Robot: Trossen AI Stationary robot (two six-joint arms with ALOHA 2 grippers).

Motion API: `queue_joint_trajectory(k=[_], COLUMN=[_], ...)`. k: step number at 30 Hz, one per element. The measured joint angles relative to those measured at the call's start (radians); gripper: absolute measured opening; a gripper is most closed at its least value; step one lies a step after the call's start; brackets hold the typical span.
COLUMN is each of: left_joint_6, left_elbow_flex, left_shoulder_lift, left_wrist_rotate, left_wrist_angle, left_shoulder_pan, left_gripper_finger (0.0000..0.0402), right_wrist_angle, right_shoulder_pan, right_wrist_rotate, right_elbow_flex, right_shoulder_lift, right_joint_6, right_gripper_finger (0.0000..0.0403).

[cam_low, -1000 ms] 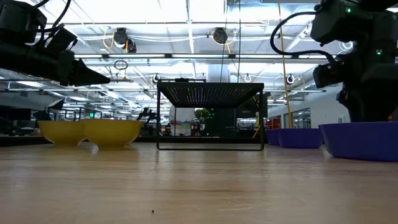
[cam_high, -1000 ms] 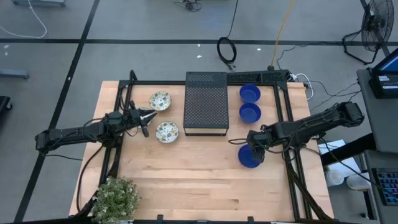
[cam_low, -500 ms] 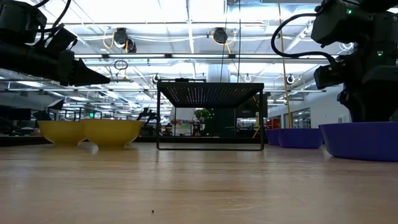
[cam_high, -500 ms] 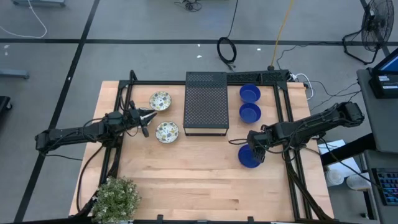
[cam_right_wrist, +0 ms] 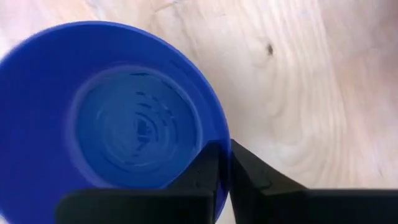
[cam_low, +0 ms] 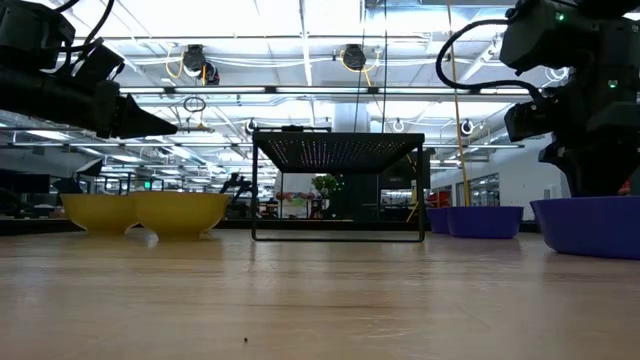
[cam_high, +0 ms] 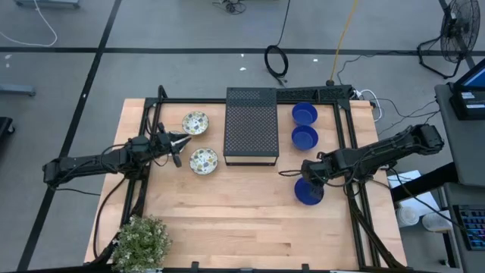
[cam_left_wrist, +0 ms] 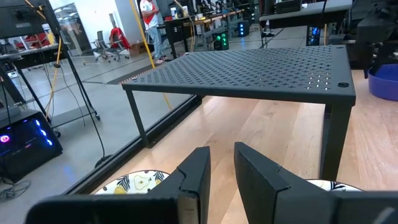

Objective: Pick & Place Mini bowls
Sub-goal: Put the bottom blue bowl on the shelf

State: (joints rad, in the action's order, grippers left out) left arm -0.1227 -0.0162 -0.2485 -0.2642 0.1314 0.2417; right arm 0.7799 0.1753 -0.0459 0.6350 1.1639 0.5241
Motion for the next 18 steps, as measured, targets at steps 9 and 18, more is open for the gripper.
queue_joint_trajectory(k=[9, 18], left_joint_6=[0.000, 0.000], left_elbow_flex=[0.000, 0.000], left_shoulder_lift=[0.000, 0.000], left_wrist_rotate=[0.000, 0.000], left_wrist_angle=[0.000, 0.000], left_shoulder_pan=[0.000, 0.000], left_gripper_finger=[0.0077, 0.0077], right_wrist_angle=[0.004, 0.002], right_shoulder_pan=[-0.006, -0.010], right_wrist_rotate=[0.102, 0.100], right_elbow_flex=[0.058, 0.234], right_shoulder_lift=[0.002, 0.002], right_joint_6=[-0.024, -0.125], right_gripper_finger=[0.0004, 0.0002])
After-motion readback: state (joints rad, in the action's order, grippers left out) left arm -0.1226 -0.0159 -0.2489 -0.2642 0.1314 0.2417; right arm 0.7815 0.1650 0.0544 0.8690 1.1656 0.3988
